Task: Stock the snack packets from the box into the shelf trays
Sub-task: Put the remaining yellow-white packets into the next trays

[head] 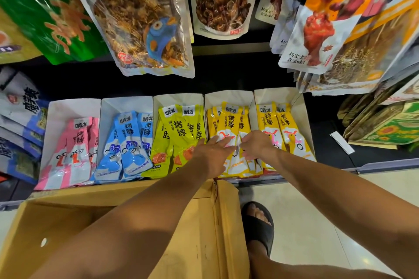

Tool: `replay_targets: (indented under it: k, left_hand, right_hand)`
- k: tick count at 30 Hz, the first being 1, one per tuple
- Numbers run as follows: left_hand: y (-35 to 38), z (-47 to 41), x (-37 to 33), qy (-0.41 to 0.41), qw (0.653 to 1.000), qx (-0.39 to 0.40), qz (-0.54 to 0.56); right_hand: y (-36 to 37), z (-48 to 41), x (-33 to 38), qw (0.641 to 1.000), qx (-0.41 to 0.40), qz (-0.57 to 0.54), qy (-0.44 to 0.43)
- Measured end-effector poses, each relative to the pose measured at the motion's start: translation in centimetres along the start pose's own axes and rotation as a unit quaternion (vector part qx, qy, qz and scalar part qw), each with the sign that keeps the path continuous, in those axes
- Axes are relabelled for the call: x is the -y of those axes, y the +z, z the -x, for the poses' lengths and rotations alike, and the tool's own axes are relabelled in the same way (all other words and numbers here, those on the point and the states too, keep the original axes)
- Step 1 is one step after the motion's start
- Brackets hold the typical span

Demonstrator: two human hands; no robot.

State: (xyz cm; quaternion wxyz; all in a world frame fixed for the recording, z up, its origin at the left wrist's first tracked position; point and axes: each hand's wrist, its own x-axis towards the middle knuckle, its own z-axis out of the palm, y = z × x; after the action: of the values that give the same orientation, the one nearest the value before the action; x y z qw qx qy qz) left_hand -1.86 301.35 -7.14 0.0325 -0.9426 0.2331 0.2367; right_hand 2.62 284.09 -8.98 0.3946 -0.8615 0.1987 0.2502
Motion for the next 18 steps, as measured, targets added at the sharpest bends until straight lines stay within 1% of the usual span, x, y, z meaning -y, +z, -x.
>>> replay_targets:
  k: [4,9,13,18]
  left_hand:
    - [0.5,0.4,-0.2,-0.041,0.999,-0.017,-0.004]
    - [1.0,0.8,-0.3,-0.070,0.997,0.004,0.014]
    - [1.4,0.7,-0.1,-0.081,0.996,0.011,0.031]
    - [1.7,0.8,0.1,-0.089,0.995,0.016,0.029]
  right_hand:
    - [0.3,-0.3,0.0,1.000,-0.011,-0.013,0.009]
    - [0.5,-0.6,0.1,1.000,-0.004,-0.021,0.020]
    - [-0.7,-1.0,-0.2,1.000,0.028,-0.007,0.000]
    - [-2.6,0.0,-1.6,1.000,0.019,-0.018,0.012]
